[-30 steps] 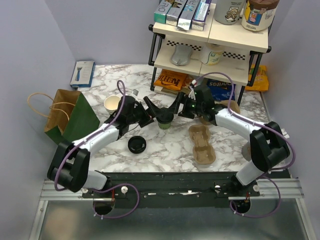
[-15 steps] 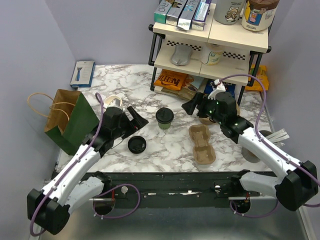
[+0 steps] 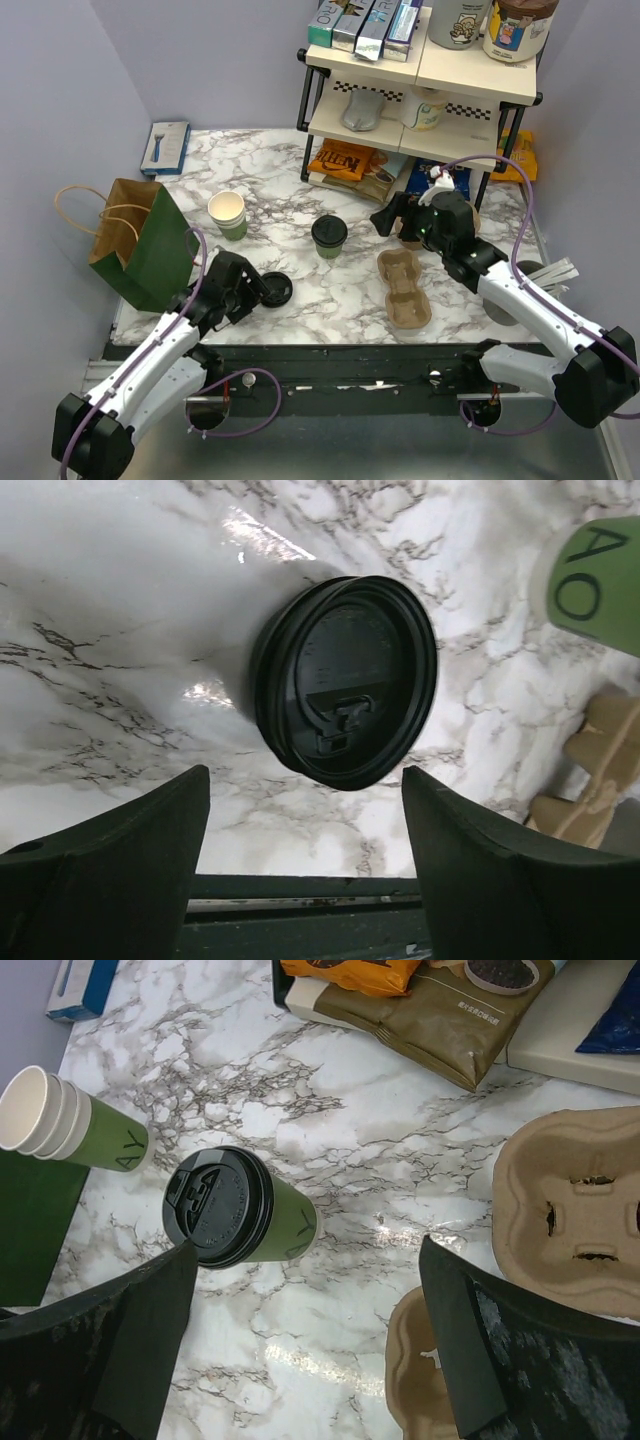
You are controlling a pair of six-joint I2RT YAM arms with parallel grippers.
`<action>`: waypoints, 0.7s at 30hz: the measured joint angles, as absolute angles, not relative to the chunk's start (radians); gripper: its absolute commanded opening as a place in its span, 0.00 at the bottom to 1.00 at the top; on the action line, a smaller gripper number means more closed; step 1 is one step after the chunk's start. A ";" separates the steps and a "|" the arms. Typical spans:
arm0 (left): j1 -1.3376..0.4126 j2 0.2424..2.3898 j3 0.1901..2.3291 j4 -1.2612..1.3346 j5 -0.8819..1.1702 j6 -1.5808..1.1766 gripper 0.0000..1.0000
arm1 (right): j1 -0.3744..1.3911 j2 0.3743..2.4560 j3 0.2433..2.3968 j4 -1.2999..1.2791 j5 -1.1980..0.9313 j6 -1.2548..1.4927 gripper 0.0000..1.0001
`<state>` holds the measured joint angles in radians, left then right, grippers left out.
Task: Pack the takeout coffee
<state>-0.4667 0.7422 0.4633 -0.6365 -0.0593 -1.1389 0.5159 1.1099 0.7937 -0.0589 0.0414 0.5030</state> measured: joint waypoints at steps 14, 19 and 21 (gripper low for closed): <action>-0.467 0.950 0.436 -0.515 -0.131 -1.187 0.42 | 0.516 1.111 0.789 -0.067 0.065 0.495 1.00; -0.467 1.015 0.472 -0.482 -0.159 -1.187 0.34 | 0.516 1.111 0.787 -0.088 0.095 0.492 1.00; -0.467 1.026 0.477 -0.477 -0.177 -1.195 0.34 | 0.516 1.110 0.787 -0.096 0.105 0.488 1.00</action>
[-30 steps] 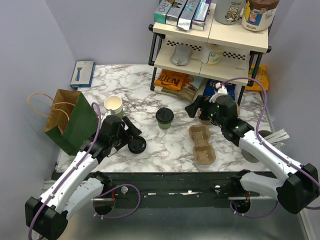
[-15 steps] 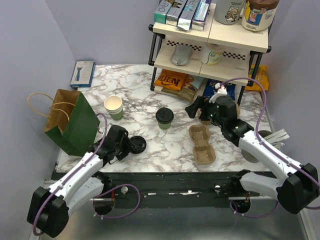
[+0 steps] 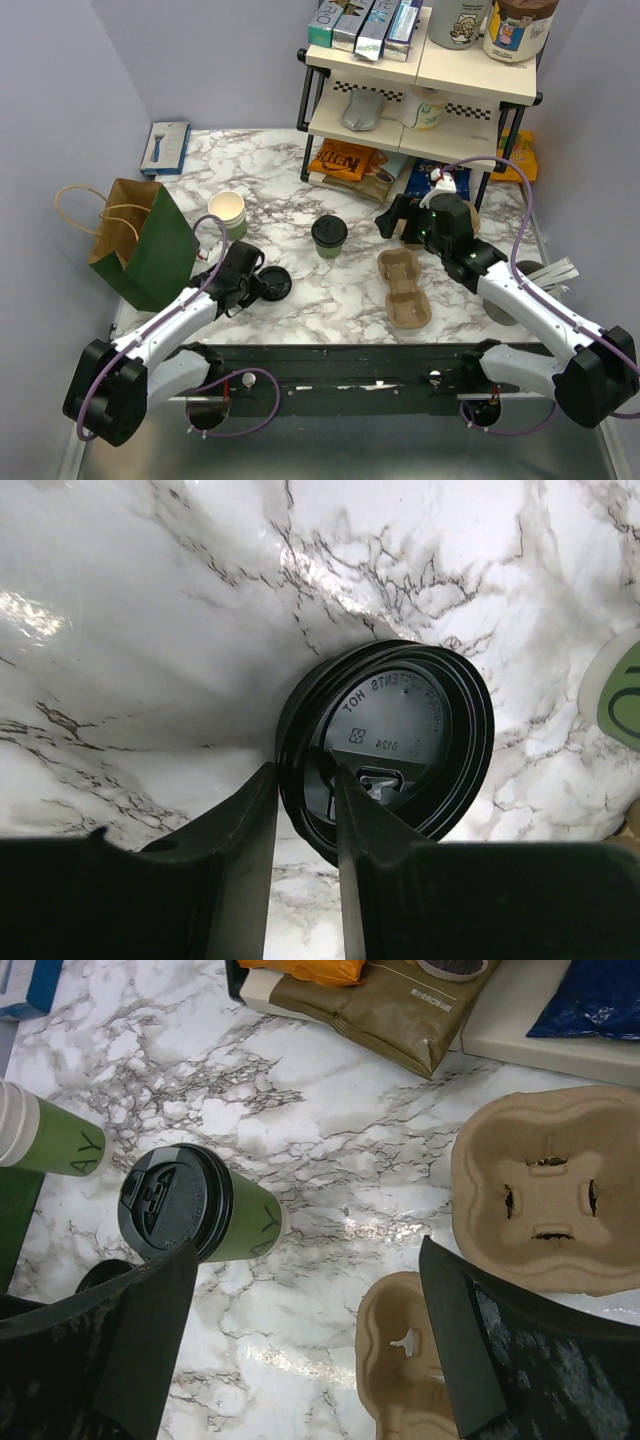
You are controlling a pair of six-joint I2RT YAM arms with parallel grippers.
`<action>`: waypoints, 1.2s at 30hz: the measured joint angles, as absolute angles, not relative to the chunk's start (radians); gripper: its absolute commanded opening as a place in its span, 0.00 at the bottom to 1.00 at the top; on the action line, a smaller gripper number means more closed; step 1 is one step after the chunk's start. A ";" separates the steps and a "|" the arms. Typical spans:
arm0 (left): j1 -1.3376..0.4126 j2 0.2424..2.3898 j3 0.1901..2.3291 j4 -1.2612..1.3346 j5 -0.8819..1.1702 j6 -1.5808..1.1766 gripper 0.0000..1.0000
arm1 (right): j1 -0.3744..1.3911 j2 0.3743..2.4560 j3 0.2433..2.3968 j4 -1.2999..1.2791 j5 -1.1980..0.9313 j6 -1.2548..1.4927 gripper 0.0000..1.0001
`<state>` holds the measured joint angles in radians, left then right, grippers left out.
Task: Pack the takeout coffee
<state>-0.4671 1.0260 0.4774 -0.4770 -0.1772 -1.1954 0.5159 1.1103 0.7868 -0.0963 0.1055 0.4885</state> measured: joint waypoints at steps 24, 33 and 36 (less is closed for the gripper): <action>-0.254 1.271 0.695 -0.529 -0.379 -1.116 0.49 | 0.516 1.110 0.787 -0.162 0.173 0.462 1.00; -0.250 1.210 0.752 -0.575 -0.370 -1.061 0.86 | 0.516 1.098 0.788 -0.168 0.089 0.389 1.00; -0.250 1.134 0.754 -0.582 -0.318 -1.033 0.95 | 0.516 1.115 0.793 -0.154 -0.038 0.347 1.00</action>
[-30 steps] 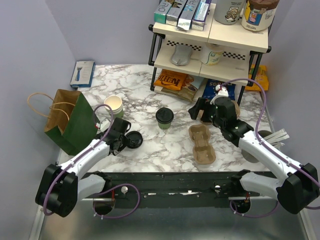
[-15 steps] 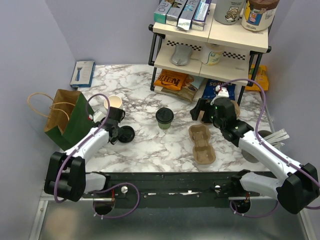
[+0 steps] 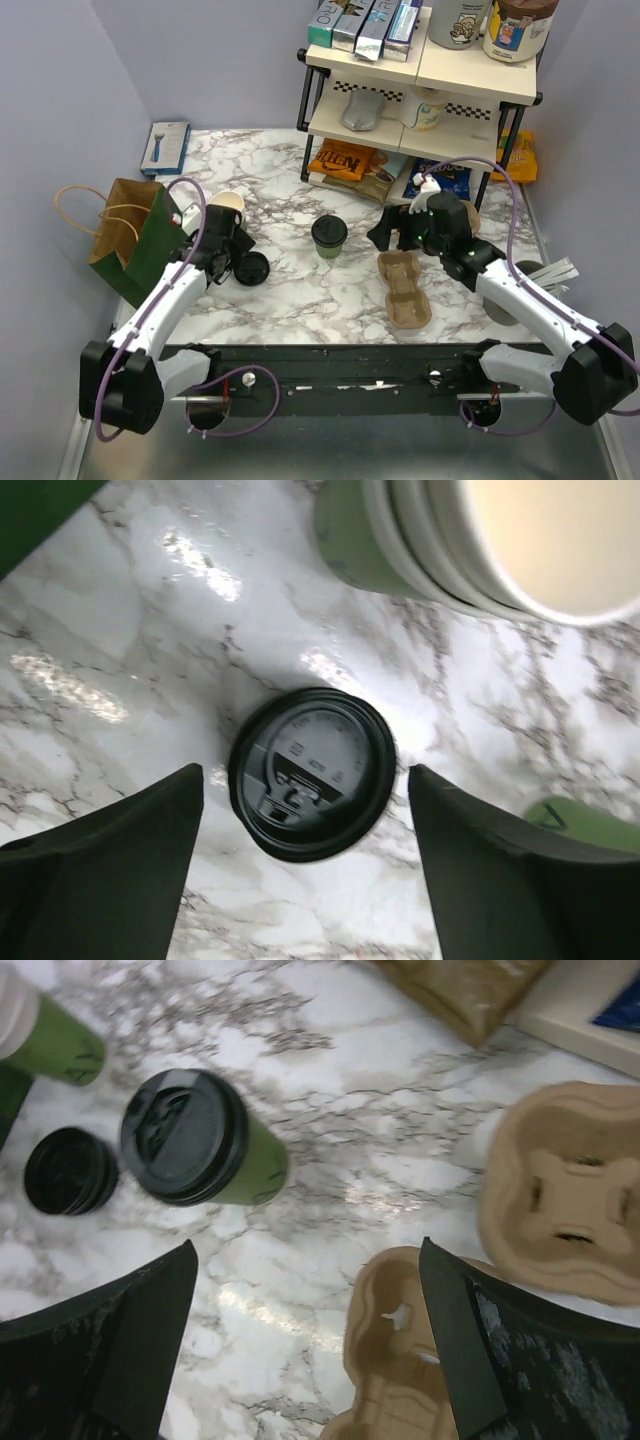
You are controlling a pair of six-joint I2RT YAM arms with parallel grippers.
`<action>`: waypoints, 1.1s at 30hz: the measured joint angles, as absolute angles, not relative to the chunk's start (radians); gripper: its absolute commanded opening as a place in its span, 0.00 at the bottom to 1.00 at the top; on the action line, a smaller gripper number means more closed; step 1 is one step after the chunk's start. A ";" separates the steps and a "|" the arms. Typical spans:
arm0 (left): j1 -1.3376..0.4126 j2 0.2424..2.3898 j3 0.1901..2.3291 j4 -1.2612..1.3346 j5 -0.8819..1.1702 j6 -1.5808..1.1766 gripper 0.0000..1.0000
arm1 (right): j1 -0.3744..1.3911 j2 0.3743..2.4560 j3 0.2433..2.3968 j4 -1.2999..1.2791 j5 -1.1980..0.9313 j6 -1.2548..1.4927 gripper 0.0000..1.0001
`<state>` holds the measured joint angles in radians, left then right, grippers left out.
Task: Pack the takeout coffee
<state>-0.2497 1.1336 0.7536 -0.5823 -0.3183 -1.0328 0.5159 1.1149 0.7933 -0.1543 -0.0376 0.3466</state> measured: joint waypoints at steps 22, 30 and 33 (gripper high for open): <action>-0.358 0.788 0.952 -0.691 -0.079 -0.808 0.99 | 0.590 1.606 1.050 -0.077 -0.280 0.545 0.64; -0.358 0.687 0.942 -0.665 -0.004 -0.784 0.99 | 0.597 1.688 1.109 -0.053 -0.273 0.617 0.33; -0.358 0.677 0.942 -0.667 -0.007 -0.781 0.99 | 0.601 1.719 1.153 -0.041 -0.260 0.639 0.28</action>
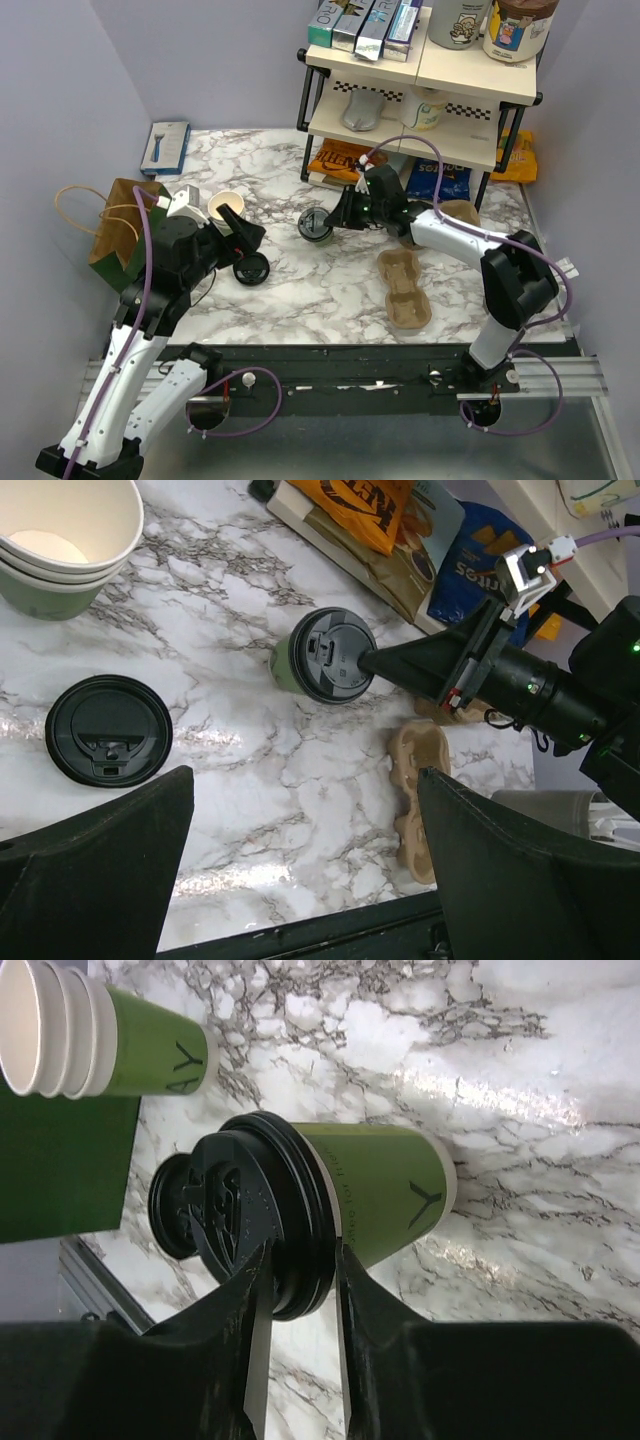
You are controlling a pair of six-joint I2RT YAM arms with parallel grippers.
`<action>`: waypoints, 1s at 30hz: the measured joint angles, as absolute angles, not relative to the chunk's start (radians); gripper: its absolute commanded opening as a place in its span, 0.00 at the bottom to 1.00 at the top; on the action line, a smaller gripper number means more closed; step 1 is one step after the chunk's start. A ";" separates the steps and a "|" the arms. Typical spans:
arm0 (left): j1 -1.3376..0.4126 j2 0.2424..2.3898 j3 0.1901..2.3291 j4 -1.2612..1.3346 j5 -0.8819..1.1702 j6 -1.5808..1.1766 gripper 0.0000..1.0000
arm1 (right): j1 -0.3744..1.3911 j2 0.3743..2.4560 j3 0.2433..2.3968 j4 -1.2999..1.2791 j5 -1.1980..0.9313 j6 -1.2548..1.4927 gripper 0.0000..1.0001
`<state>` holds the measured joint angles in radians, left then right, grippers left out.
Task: Pack the takeout coffee
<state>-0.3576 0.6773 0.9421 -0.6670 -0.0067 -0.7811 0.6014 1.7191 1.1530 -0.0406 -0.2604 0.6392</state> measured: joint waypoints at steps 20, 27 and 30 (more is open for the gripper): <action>-0.358 0.673 0.942 -0.682 -0.051 -0.782 0.99 | 0.472 1.719 1.160 -0.046 -0.178 0.680 0.18; -0.358 0.673 0.942 -0.683 -0.059 -0.788 0.99 | 0.341 1.681 1.105 -0.045 -0.238 0.727 0.19; -0.358 0.675 0.942 -0.682 -0.060 -0.791 0.99 | 0.311 1.667 1.086 -0.047 -0.271 0.747 0.20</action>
<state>-0.3576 0.6754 0.9424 -0.6823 -0.0605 -0.7910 0.3115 1.6672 1.0863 -0.0471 -0.2707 0.7467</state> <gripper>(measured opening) 0.988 0.306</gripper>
